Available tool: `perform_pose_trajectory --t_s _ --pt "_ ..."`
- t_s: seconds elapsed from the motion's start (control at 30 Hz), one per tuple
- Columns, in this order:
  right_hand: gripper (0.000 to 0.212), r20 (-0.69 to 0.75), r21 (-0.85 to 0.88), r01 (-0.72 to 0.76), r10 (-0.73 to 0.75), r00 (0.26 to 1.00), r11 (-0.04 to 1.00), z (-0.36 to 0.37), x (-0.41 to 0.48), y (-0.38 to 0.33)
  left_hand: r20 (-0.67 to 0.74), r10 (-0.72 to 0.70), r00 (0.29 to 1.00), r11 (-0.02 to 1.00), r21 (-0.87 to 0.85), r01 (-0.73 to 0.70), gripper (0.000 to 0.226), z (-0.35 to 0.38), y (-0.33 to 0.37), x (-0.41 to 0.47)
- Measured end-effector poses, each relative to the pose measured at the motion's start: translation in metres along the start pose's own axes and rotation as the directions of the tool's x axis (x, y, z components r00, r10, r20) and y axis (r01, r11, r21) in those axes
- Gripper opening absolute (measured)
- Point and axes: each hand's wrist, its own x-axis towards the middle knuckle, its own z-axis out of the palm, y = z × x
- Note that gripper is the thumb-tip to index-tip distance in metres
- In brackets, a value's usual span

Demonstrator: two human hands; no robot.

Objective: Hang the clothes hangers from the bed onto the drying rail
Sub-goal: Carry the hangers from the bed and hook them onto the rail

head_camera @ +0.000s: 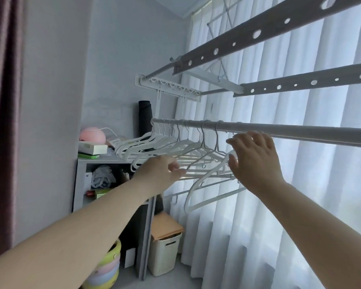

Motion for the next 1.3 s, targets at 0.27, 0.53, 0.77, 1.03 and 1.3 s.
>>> perform_pose_trajectory --t_s 0.27,0.53,0.77,1.03,1.3 --pt "0.02 0.211 0.484 -0.043 -0.069 0.975 0.874 -0.06 0.021 -0.185 -0.119 -0.18 0.976 0.983 0.023 0.184 0.014 -0.111 -0.115 -0.152" --pt "0.026 0.329 0.784 0.021 -0.443 0.834 0.621 -0.116 -0.013 -0.432 -0.296 -0.657 0.694 0.734 -0.04 0.678 0.033 -0.226 -0.249 -0.391" --pt "0.019 0.327 0.909 0.022 -0.745 0.582 0.416 -0.197 -0.058 -0.629 -0.415 -0.871 0.264 0.315 -0.06 0.947 0.037 -0.283 -0.313 -0.592" --pt "0.02 0.132 0.985 0.057 -0.928 0.348 0.161 -0.27 -0.121 -0.818 -0.45 -0.882 -0.138 -0.074 -0.157 0.985 0.035 -0.315 -0.374 -0.759" --pt "0.032 -0.034 0.999 -0.042 -0.999 -0.03 -0.032 -0.348 -0.177 -1.004 -0.398 -0.844 -0.36 -0.341 -0.12 0.932 0.025 -0.362 -0.441 -0.873"
